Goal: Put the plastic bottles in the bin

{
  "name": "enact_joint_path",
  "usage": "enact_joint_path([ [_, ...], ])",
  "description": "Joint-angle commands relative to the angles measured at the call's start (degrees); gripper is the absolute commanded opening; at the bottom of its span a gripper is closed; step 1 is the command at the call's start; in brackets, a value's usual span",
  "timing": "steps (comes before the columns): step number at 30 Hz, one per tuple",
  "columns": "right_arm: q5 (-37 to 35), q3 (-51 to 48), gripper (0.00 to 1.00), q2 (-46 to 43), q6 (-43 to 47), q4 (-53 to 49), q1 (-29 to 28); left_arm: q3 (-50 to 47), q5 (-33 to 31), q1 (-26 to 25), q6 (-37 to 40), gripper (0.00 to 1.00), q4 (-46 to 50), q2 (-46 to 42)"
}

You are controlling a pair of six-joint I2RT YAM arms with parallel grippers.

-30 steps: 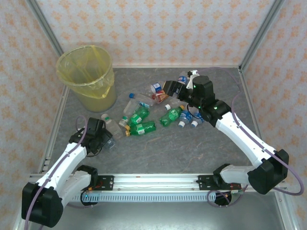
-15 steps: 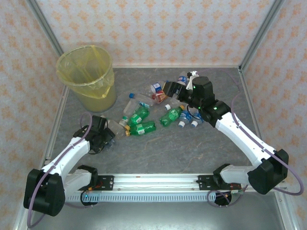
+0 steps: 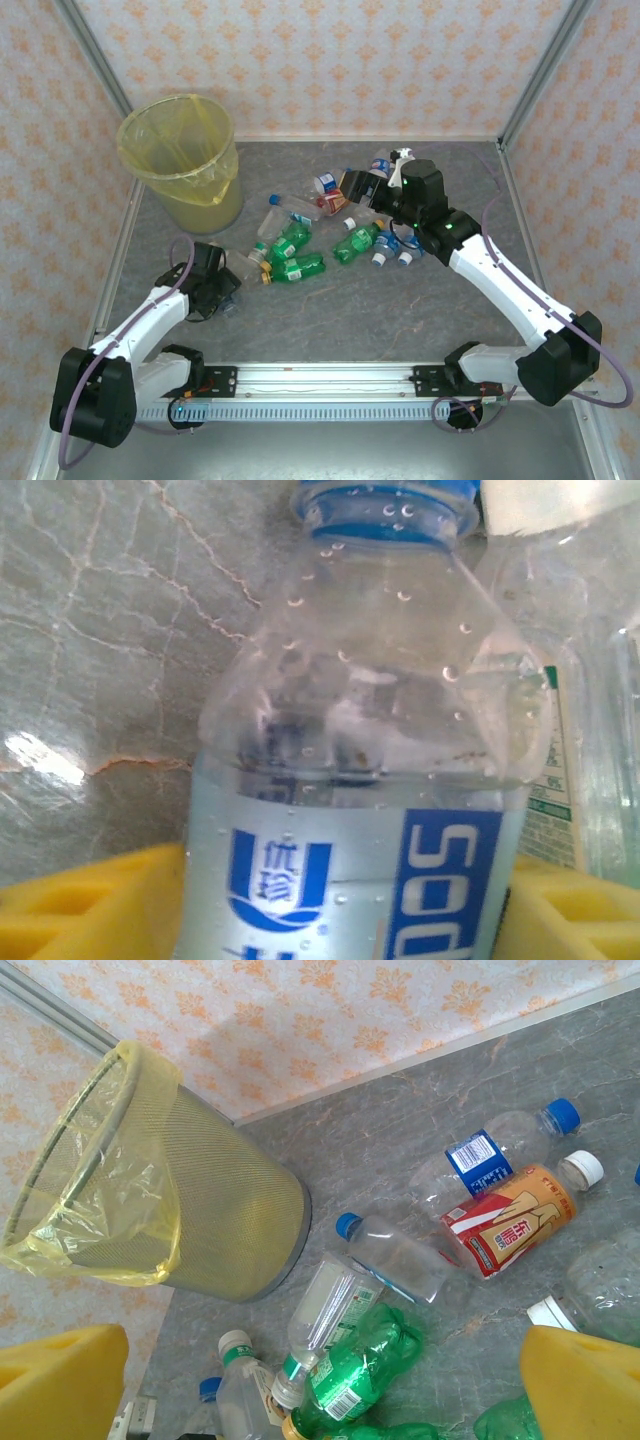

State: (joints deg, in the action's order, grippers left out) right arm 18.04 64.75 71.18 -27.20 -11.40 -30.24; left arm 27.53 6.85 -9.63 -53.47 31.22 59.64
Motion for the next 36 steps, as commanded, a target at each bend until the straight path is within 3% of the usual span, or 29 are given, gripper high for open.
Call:
enact_joint_path([
  [1, 0.33, 0.53, 1.0, -0.08, 0.43, -0.46, -0.43, -0.81, -0.22, 0.48, 0.41, 0.65, -0.78, -1.3],
  [6, 0.71, 1.17, 1.0, 0.45, 0.39, -0.2, -0.43, -0.34, -1.04, 0.45, 0.47, 0.58, 0.81, -3.32],
  [21, 1.58, 2.03, 1.0, 2.12, -0.93, -0.58, -1.32, 7.31, -4.31, -1.73, -0.03, 0.56, 8.83, -13.15],
  [28, 1.4, 2.8, 1.0, 2.12, -0.9, -0.55, -1.8, 14.54, -7.08, -8.35, -1.15, 0.5, 8.68, -13.12],
  [36, 1.01, 3.7, 1.0, 1.54, -0.85, -1.15, -2.28, 28.65, -13.98, -21.5, -2.29, 0.51, 7.94, -4.32],
])
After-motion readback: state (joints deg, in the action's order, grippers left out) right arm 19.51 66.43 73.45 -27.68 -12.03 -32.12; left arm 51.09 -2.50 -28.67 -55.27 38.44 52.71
